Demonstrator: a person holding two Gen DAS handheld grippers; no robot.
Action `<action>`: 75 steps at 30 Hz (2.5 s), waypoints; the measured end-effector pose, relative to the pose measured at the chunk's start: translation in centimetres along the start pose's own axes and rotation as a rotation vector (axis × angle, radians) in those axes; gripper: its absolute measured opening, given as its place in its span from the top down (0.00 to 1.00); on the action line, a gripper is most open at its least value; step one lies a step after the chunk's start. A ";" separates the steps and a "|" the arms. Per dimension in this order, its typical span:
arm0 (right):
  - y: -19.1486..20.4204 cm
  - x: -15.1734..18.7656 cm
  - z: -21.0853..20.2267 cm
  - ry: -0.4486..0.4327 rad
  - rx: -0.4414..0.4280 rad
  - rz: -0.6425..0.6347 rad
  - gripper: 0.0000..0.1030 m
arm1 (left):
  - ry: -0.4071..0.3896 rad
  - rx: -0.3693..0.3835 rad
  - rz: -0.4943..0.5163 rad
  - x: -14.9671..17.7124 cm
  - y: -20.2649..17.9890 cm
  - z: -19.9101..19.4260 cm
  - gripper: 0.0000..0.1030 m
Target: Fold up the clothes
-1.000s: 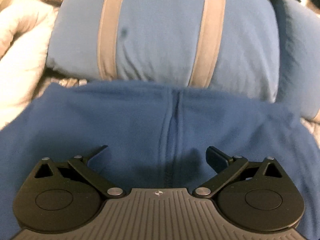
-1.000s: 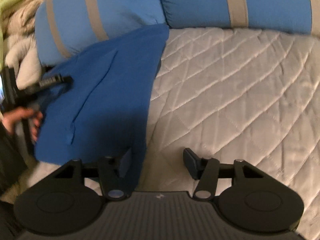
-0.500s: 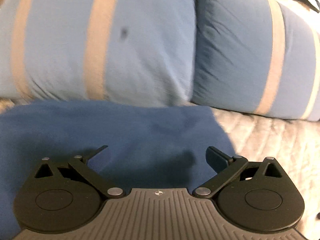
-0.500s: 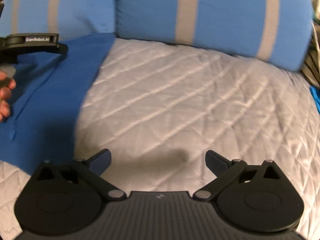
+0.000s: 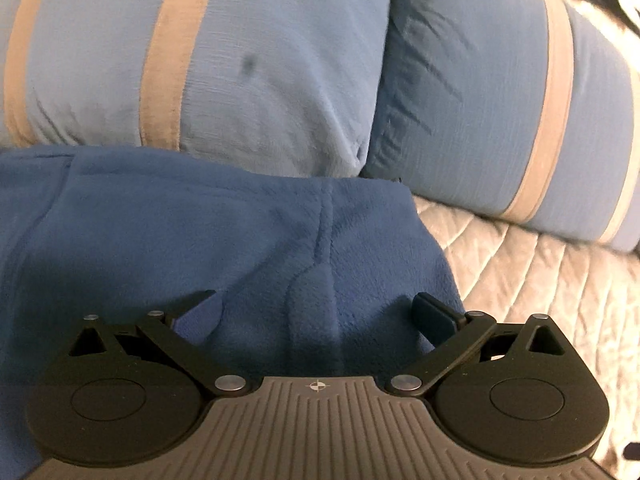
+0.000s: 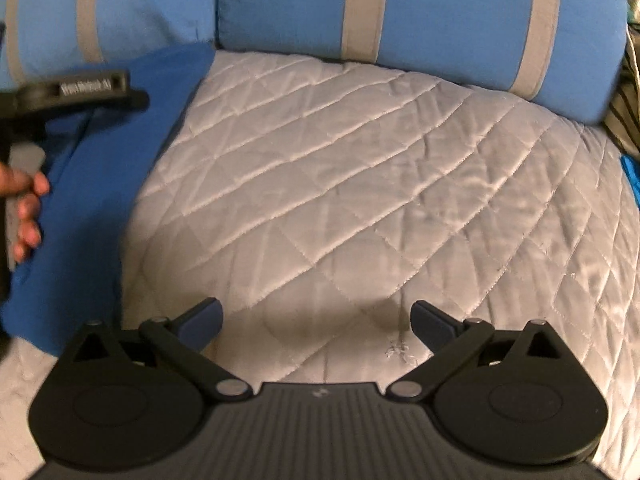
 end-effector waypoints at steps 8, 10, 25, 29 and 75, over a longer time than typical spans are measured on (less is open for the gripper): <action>-0.6 0.2 0.7 0.016 -0.010 0.050 0.00 | -0.201 -0.110 -0.145 0.6 1.0 -4.1 0.00; -0.6 0.3 0.7 0.007 -0.009 0.053 0.00 | -0.247 -0.110 -0.204 0.8 1.6 -5.4 0.00; -3.1 0.0 -0.3 -0.066 0.005 0.218 0.00 | -0.218 0.042 -0.210 1.6 1.4 -12.5 0.00; -4.2 -0.5 -3.4 -0.266 0.057 0.246 0.00 | -0.227 0.057 -0.146 0.6 2.2 -16.1 0.00; -43.5 3.9 -43.2 -0.829 0.117 0.282 0.00 | -0.332 0.046 0.189 -1.2 5.6 -54.9 0.00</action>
Point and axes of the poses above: each gripper's, at about its wrist camera, not at the fingertips, and z roughly the way its jaws point, y to its left, x to its underside, the point moved 2 cm from there along z, roughly the way its jaws point, and after that the axes turned 11 degrees about x, right-handed, at the moved point
